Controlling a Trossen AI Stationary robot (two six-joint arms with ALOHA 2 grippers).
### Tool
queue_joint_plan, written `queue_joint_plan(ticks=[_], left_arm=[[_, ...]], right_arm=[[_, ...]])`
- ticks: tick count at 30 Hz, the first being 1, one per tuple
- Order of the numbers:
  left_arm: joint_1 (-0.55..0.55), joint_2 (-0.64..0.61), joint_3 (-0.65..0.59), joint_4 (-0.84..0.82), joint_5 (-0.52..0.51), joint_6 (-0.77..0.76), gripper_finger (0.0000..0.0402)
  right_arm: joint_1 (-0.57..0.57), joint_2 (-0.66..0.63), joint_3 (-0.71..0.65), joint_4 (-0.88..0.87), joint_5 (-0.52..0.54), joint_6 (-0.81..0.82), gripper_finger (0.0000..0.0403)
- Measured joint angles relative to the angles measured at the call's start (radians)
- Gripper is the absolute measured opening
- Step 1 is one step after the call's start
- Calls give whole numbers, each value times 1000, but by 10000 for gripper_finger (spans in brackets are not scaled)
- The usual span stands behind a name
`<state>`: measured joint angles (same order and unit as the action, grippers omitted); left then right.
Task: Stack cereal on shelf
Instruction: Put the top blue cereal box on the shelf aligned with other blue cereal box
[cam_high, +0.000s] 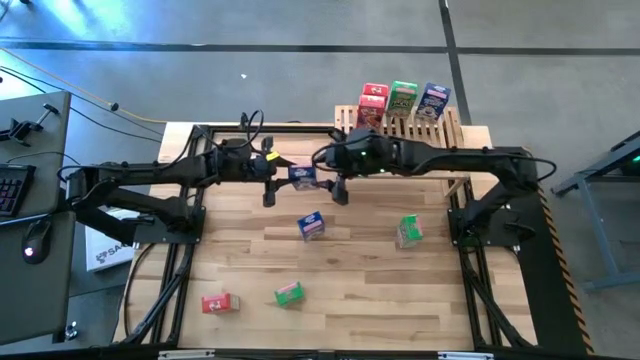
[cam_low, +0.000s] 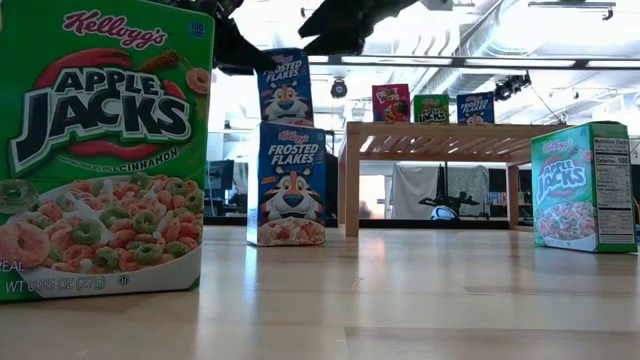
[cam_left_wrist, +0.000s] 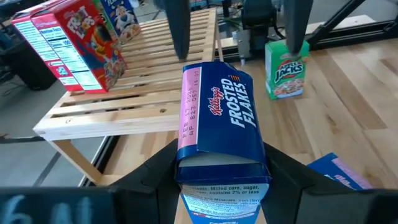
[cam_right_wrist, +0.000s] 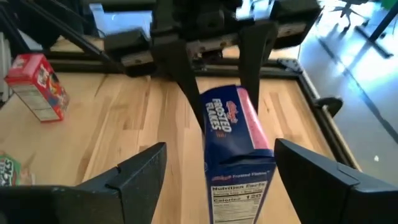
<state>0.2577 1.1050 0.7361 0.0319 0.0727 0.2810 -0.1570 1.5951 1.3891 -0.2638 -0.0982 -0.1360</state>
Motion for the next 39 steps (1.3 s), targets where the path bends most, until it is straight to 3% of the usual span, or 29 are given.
queue_joint_plan(ticks=[8,20,34,39], left_arm=[[0,0,0,-3,1,-15,157],[-9,0,0,20,3,-18,157],[-10,0,0,22,26,-57,157],[-10,-23,0,36,14,-59,157]], right_arm=[[-2,57,40,-6,44,-27,288],[-19,77,37,-6,-34,1,258],[-19,75,36,6,-36,-2,173],[-19,73,37,20,-41,-4,163]])
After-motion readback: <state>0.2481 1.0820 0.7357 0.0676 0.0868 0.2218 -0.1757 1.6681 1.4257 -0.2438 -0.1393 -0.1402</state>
